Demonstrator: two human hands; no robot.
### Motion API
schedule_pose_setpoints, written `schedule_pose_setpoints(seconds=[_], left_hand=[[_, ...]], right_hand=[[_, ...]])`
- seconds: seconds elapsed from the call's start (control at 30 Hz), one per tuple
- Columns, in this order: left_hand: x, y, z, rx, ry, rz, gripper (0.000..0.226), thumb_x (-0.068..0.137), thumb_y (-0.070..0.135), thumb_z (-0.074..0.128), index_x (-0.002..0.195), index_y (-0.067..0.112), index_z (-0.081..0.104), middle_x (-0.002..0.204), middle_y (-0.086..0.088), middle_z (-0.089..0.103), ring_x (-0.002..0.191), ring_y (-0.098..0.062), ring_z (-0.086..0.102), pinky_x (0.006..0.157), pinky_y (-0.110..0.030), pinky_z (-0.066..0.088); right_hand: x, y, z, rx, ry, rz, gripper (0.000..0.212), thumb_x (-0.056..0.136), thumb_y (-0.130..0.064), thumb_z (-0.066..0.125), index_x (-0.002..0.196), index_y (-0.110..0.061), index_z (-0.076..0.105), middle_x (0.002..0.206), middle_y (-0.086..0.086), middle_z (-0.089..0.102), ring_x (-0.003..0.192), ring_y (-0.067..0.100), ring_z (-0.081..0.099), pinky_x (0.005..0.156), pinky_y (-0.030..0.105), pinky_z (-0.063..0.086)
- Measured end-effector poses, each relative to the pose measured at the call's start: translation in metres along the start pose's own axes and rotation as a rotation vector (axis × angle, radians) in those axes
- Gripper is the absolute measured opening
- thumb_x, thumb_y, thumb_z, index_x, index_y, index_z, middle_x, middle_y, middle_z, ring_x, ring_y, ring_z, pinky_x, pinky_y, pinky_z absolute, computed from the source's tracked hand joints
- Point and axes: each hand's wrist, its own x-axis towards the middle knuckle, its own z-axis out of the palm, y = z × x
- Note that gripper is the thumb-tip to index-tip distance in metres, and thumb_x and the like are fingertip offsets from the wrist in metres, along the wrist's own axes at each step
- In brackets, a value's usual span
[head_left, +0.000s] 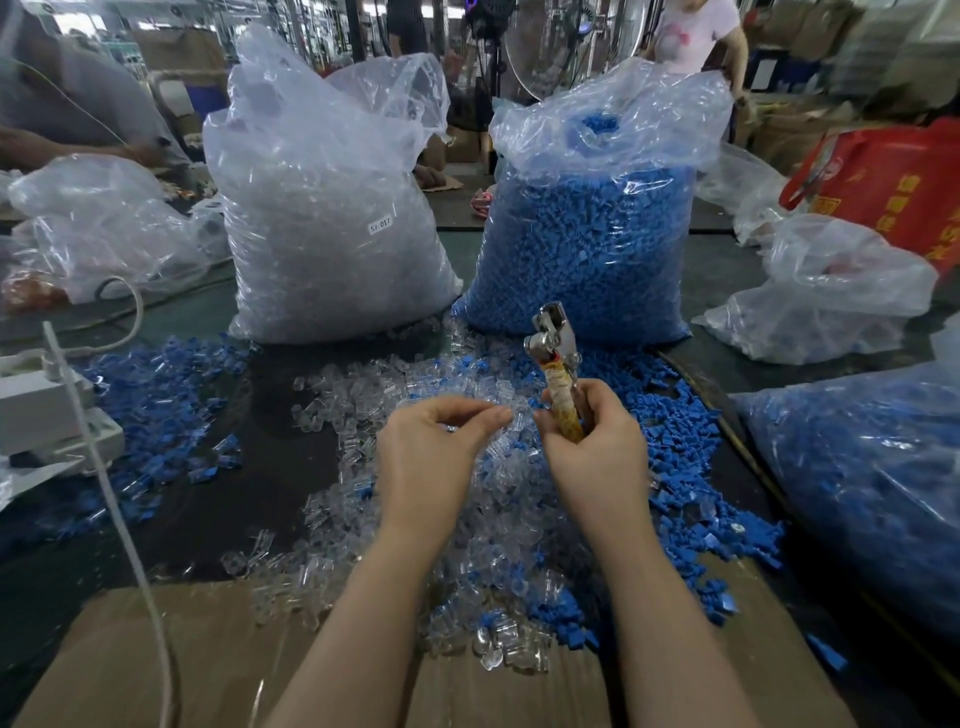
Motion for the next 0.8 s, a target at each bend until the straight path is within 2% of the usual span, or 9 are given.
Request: schedule_pose_setpoints(seconds=[0.1, 0.2, 0.27, 0.4, 0.53, 0.7, 0.8], left_hand=[[-0.0003, 0.0025, 0.0007, -0.071, 0.039, -0.034, 0.014, 0.069, 0.038, 0.085, 0.073, 0.027, 0.077, 0.067, 0.01, 0.073, 0.063, -0.012, 0.07, 0.07, -0.038, 0.058], [-0.0006, 0.0052, 0.0002, -0.199, 0.055, -0.069, 0.014, 0.069, 0.029, 0.085, 0.076, 0.02, 0.077, 0.068, 0.005, 0.074, 0.06, -0.012, 0.071, 0.059, -0.021, 0.055], [0.0, 0.006, -0.0003, -0.277, 0.038, -0.101, 0.011, 0.072, 0.019, 0.084, 0.08, 0.016, 0.077, 0.072, 0.002, 0.075, 0.066, -0.013, 0.073, 0.061, -0.017, 0.055], [0.0011, 0.0068, 0.0002, -0.315, -0.026, -0.137, 0.013, 0.079, 0.007, 0.079, 0.088, 0.016, 0.076, 0.078, 0.0, 0.076, 0.077, -0.015, 0.074, 0.07, -0.02, 0.057], [0.0005, 0.007, 0.0014, -0.343, -0.034, -0.144, 0.014, 0.081, 0.004, 0.076, 0.09, 0.014, 0.076, 0.08, -0.003, 0.076, 0.079, -0.016, 0.074, 0.071, -0.021, 0.057], [-0.0002, 0.0088, 0.0022, -0.346, -0.024, -0.134, 0.014, 0.08, 0.003, 0.077, 0.087, 0.015, 0.077, 0.079, -0.004, 0.076, 0.079, -0.018, 0.074, 0.068, -0.019, 0.055], [-0.0015, 0.0105, 0.0015, -0.294, -0.017, -0.11, 0.016, 0.079, 0.004, 0.078, 0.085, 0.019, 0.077, 0.078, 0.0, 0.076, 0.077, -0.015, 0.073, 0.068, -0.021, 0.056]], right_hand=[[0.0003, -0.0009, 0.0011, 0.038, 0.003, -0.011, 0.021, 0.085, -0.025, 0.074, 0.088, -0.032, 0.055, 0.077, -0.013, 0.063, 0.071, 0.003, 0.06, 0.066, 0.029, 0.049], [-0.0001, -0.0017, 0.0025, 0.084, -0.003, -0.014, 0.022, 0.084, -0.024, 0.075, 0.085, -0.033, 0.055, 0.076, -0.014, 0.064, 0.071, 0.002, 0.061, 0.065, 0.024, 0.047], [-0.0004, -0.0021, 0.0037, 0.105, -0.005, -0.021, 0.022, 0.084, -0.023, 0.075, 0.085, -0.033, 0.055, 0.075, -0.016, 0.064, 0.07, 0.002, 0.06, 0.064, 0.023, 0.047], [-0.0013, -0.0033, 0.0053, 0.106, -0.007, -0.042, 0.025, 0.083, -0.023, 0.075, 0.082, -0.035, 0.053, 0.081, -0.024, 0.062, 0.068, 0.001, 0.059, 0.063, 0.022, 0.046], [-0.0021, -0.0042, 0.0054, 0.128, -0.01, -0.06, 0.027, 0.083, -0.021, 0.076, 0.082, -0.036, 0.053, 0.082, -0.024, 0.063, 0.069, 0.0, 0.06, 0.059, 0.011, 0.044], [-0.0026, -0.0058, 0.0071, 0.163, -0.049, -0.071, 0.024, 0.083, -0.02, 0.076, 0.087, -0.033, 0.056, 0.087, -0.019, 0.065, 0.074, 0.002, 0.062, 0.064, 0.015, 0.049], [-0.0041, -0.0069, 0.0075, 0.162, -0.063, -0.081, 0.024, 0.083, -0.021, 0.076, 0.086, -0.033, 0.055, 0.084, -0.017, 0.065, 0.071, 0.004, 0.061, 0.061, 0.016, 0.048]])
